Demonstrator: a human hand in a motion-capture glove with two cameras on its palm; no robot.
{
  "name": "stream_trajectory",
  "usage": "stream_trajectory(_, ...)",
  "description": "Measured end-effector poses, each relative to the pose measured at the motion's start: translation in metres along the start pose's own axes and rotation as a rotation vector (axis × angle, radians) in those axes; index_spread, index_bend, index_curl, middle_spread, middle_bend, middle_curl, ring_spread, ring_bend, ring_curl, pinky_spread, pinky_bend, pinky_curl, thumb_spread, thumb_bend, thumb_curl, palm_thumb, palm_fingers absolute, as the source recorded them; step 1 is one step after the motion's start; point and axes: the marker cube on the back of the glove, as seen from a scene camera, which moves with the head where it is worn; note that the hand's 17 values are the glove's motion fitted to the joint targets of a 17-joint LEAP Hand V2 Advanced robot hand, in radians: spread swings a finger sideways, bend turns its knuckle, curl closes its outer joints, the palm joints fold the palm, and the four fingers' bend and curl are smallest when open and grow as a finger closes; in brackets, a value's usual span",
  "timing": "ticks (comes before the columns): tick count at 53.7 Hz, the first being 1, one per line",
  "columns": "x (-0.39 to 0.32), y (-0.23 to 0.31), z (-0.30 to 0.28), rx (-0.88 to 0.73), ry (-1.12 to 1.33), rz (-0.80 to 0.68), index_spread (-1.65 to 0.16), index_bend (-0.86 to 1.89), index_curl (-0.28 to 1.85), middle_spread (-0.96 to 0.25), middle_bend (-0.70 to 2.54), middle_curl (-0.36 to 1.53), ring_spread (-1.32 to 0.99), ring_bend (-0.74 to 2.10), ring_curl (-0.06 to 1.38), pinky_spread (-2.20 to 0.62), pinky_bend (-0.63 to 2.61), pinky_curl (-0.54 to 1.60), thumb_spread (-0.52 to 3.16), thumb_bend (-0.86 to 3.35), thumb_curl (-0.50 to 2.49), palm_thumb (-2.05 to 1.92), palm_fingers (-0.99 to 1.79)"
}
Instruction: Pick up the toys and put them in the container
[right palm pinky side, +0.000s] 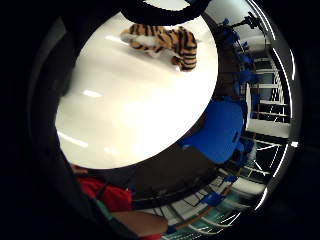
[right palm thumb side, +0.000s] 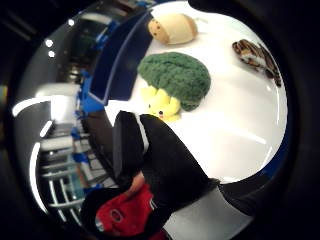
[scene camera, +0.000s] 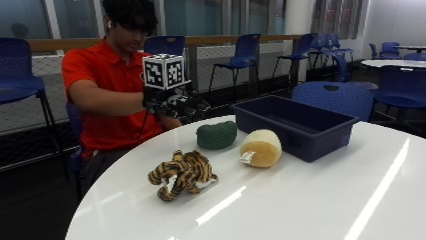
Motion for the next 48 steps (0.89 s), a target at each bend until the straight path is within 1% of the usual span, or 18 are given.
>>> stream_trajectory(8, -0.002, -0.009, 0.012, 0.027, 0.016, -0.018, -0.32, 0.17, 0.23, -0.09, 0.17, 0.22, -0.03, 0.16, 0.07, 0.04, 0.6, 0.27, 1.11, -0.09, 0.06, -0.13, -0.12)
stream_trajectory(23, -0.023, -0.025, 0.026, -0.025, -0.006, -0.057, -0.33, 0.15, 0.25, -0.1, 0.17, 0.24, -0.03, 0.16, 0.1, 0.04, 0.61, 0.29, 1.07, -0.11, 0.07, -0.17, -0.13)
stream_trajectory(32, -0.064, -0.04, 0.037, -0.007, -0.044, -0.127, -0.32, 0.12, 0.23, -0.08, 0.14, 0.24, -0.02, 0.16, 0.11, 0.09, 0.83, 0.35, 0.96, -0.13, 0.07, -0.19, -0.13)
stream_trajectory(36, -0.076, -0.045, 0.045, -0.018, -0.033, -0.137, -0.32, 0.11, 0.22, -0.08, 0.13, 0.23, -0.01, 0.16, 0.11, 0.11, 0.97, 0.39, 0.94, -0.12, 0.08, -0.17, -0.13)
stream_trajectory(37, -0.079, -0.046, 0.047, -0.021, -0.032, -0.139, -0.32, 0.12, 0.22, -0.08, 0.14, 0.24, -0.01, 0.16, 0.11, 0.1, 0.95, 0.38, 0.94, -0.12, 0.08, -0.18, -0.14)
stream_trajectory(42, -0.089, -0.054, 0.058, -0.042, -0.03, -0.156, -0.32, 0.11, 0.21, -0.07, 0.12, 0.23, 0.01, 0.16, 0.12, 0.12, 1.1, 0.42, 0.93, -0.11, 0.09, -0.16, -0.15)
stream_trajectory(48, -0.101, -0.061, 0.068, -0.062, 0.002, -0.169, -0.33, 0.13, 0.21, -0.05, 0.11, 0.22, 0.02, 0.17, 0.12, 0.13, 1.18, 0.44, 0.93, -0.1, 0.1, -0.14, -0.17)
